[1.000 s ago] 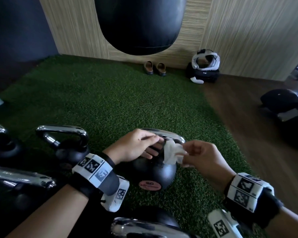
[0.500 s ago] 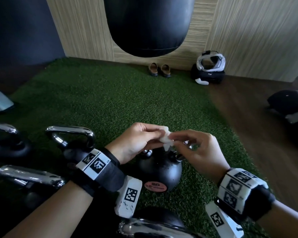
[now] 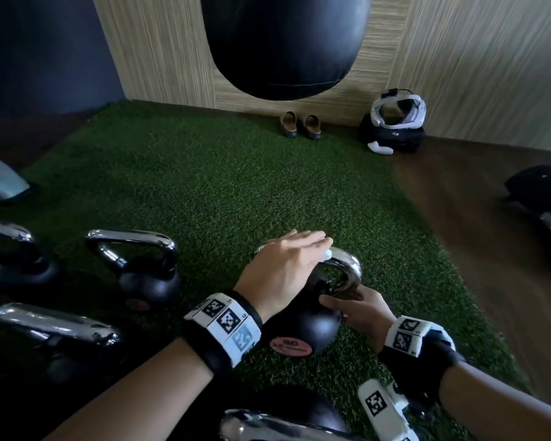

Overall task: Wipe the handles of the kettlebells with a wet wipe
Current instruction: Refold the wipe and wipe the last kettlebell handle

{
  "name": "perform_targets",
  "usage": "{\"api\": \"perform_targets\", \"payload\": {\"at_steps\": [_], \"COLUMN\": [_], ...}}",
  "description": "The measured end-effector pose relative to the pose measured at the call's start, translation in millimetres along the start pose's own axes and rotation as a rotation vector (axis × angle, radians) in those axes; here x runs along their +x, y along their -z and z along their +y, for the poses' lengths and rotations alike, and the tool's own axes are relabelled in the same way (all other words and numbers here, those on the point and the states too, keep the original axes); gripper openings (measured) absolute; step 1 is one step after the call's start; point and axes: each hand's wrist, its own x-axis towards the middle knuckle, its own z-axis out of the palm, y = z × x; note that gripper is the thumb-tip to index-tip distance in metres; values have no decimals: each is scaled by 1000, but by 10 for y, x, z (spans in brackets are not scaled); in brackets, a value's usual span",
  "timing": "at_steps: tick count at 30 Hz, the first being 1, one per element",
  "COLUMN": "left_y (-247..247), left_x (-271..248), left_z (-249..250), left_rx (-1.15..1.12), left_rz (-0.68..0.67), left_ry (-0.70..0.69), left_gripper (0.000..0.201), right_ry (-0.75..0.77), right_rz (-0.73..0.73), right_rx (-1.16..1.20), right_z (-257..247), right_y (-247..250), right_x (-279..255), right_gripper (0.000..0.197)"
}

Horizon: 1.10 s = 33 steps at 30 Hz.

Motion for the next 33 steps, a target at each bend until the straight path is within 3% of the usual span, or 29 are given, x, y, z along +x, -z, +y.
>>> {"api": "perform_targets", "payload": {"at_steps": [5, 9, 13, 15, 19, 24, 27, 29, 33], "left_y": [104, 3, -20, -44, -160, -397, -516, -555, -643], "left_x": [-184, -278, -415, -490, -579, -783, -890, -962, -1041], "left_z": [-370, -326, -554, -630, -595, -672, -577, -552, -545], "left_rx": [-121, -80, -307, -424, -576, -921, -1060, -1048, -653], "left_rz": [167, 133, 307, 319, 366, 361, 310, 276, 265], "left_ry": [181, 74, 380, 511, 560, 903, 949, 909, 840], "left_gripper": [30, 38, 29, 32, 36, 36, 25, 24, 49], "right_ry": [94, 170, 144, 140, 138, 148, 160, 186, 211], "right_rz": [102, 148, 113, 109, 94, 74, 101, 138, 123], "right_rx": [-181, -191, -154, -135, -104, -57, -14, -37, -112], "right_z": [132, 98, 107, 113, 163, 176, 167, 154, 72], "right_y": [-75, -112, -103, -100, -102, -107, -114, -113, -88], "right_x": [57, 49, 32, 37, 78, 76, 57, 67, 42], "right_gripper": [61, 43, 51, 51, 58, 50, 42, 41, 40]}}
